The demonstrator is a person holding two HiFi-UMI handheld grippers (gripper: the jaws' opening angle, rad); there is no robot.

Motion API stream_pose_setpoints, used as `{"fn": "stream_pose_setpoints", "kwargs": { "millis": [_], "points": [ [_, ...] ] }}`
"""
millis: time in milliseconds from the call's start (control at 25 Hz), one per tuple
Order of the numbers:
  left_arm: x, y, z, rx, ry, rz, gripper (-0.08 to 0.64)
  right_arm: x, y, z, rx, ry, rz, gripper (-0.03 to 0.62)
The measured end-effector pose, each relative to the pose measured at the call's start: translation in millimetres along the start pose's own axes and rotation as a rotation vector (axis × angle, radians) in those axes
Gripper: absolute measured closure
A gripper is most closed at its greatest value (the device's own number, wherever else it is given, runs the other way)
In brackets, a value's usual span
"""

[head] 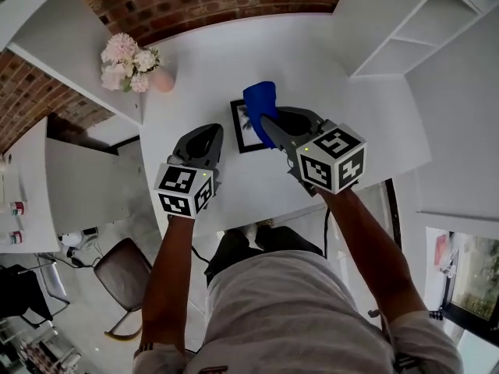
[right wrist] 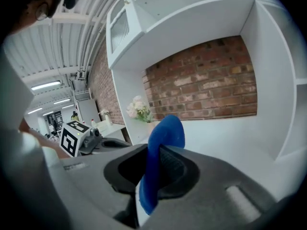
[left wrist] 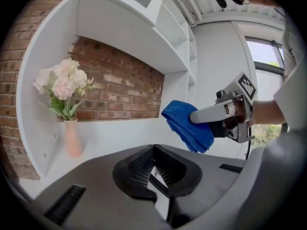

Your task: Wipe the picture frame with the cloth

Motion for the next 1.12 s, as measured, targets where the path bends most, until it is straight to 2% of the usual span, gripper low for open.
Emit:
{"fn": "stream_pose_setpoints", "kwargs": {
  "millis": [200,360,480,760,1120],
  "points": [
    [36,20,-14,-0.076,0.132,-0.033,0.555,31,-16,-3,0.051,0.059,-0.024,0.543],
    [56,31,-25,-0.141,0.245,-0.045,0.492,52,-26,-9,0.085,0.113,-0.021,0.543],
    [69,36,-31,-0.172,0.334,-0.046,0.452,65,-32,-14,0.121,0.148,-0.013,0.543],
    [90,42,-40,-0.220,0.502,-0.015,0.419,95,-42,-20,0.168,0.233,-0.001,0.543],
    [106,35,-54,-0.249,0.606,-0.073,0.419,120,-52,-33,0.191,0.335,0.002,0.543]
  ]
}}
Point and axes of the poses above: the fingertips, and each gripper's own axes: x forward along the fingers, y to its left, z out of its top, the point moved 8 cm from there along -x, backward along the fingers, and after that the axes turned 5 degrees about y, right-handed, at the moved point
